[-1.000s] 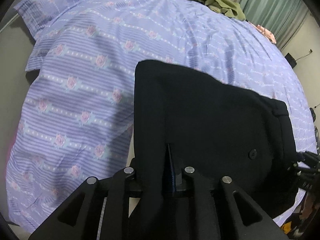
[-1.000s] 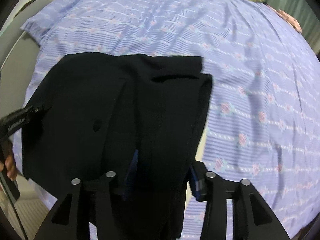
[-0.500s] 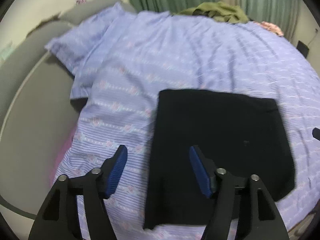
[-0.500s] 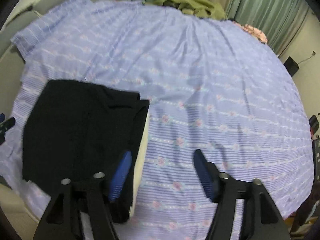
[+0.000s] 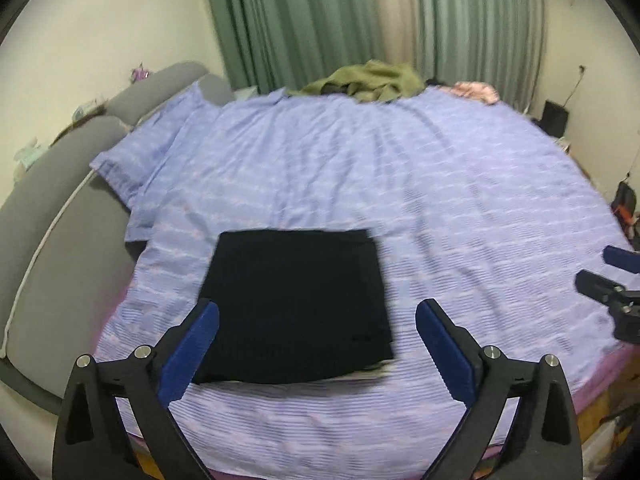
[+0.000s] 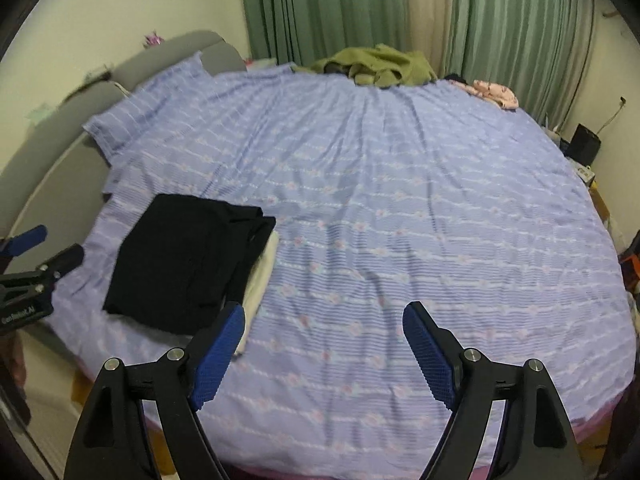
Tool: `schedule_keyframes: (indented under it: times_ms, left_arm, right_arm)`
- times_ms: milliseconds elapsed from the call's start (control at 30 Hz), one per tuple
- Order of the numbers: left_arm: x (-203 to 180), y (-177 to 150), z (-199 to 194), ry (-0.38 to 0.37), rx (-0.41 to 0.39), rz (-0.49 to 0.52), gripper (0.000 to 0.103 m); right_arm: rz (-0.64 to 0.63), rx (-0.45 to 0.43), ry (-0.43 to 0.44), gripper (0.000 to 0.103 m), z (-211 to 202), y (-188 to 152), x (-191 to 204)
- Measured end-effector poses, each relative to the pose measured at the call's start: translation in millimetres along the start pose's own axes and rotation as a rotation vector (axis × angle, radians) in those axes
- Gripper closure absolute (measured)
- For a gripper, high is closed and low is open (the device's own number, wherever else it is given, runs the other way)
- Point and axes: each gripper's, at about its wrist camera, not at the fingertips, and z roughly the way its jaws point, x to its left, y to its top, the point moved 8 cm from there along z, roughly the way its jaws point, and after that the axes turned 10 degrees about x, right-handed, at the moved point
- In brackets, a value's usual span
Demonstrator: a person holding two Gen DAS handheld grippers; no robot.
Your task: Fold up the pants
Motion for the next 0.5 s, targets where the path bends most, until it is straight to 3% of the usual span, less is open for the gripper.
schedule_keyframes:
  times_ms: [267, 500]
  left_arm:
    - [-104, -16, -77, -0.024, -0.090, -0.002, 0.000]
    - [-179, -37, -112, -0.066, -0.100, -0.032, 0.000]
  right_arm:
    - [0.004, -0.106, 0.020, 0.016, -83, -37, -76]
    - [0.023, -0.138, 0.036, 0.016, -131, -73, -136]
